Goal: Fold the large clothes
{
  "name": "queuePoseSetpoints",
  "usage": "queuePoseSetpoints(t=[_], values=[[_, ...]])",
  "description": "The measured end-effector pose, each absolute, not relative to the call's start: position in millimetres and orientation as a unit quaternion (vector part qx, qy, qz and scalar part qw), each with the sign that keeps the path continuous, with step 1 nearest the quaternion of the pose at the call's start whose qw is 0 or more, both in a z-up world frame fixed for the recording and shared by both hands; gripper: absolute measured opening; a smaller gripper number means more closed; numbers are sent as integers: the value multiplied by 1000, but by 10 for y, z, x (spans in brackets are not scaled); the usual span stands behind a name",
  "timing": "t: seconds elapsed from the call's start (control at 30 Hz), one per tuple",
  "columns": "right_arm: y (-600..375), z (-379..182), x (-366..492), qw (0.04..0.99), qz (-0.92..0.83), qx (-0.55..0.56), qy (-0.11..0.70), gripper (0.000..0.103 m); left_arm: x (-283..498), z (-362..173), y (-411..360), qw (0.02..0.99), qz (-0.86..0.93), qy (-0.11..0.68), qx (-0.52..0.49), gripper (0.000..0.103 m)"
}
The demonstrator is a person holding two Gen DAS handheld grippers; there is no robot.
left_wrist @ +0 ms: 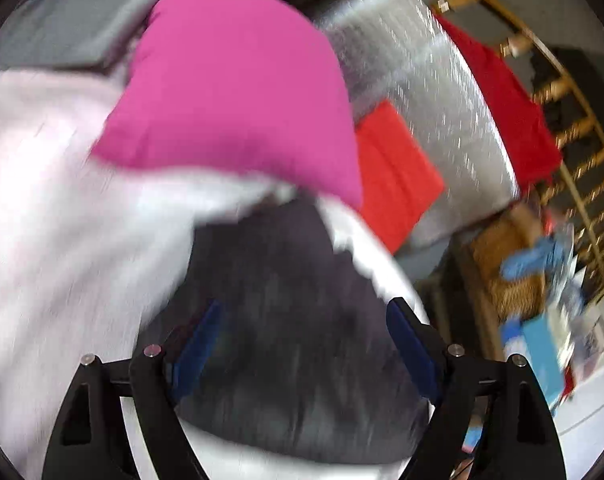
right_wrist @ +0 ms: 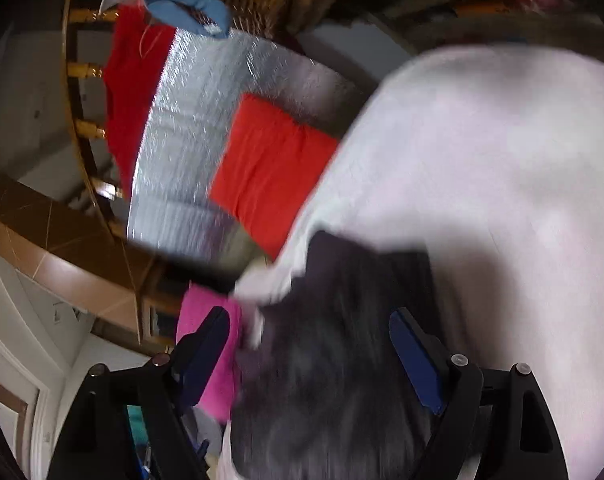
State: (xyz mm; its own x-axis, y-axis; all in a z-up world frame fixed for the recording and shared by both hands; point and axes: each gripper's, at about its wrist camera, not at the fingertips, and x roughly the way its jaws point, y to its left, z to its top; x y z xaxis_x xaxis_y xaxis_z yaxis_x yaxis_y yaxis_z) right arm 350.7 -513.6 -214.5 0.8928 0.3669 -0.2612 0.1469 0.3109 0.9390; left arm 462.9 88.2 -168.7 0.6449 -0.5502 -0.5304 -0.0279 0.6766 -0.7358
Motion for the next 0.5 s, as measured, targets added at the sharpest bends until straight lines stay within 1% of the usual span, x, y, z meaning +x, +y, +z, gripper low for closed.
queuePoseSetpoints(t=[0.13,0.2,0.3,0.4,0.43,0.5], values=[[-4696,-2350,3188,751,79,602,260,85,4027,-2038,832,802,-126,424,-402,85],[-4527,-2455,3137,742,72,605,279,85,3949,-2227,866,784,-108,437,-428,85],[-4417,-2661,3205,729,62,614,296,85,4018,-2383,925,778,-84,429,-451,85],[-4476,-2906,3354,707,37,641,295,85,4150,-2531,907,767,-68,431,-469,85],[-4499,-2954,3385,701,32,649,293,84,4212,-2578,917,760,-67,439,-474,85],[-4553,-3005,3456,700,29,663,264,80,4330,-2683,895,745,-61,442,-495,85]])
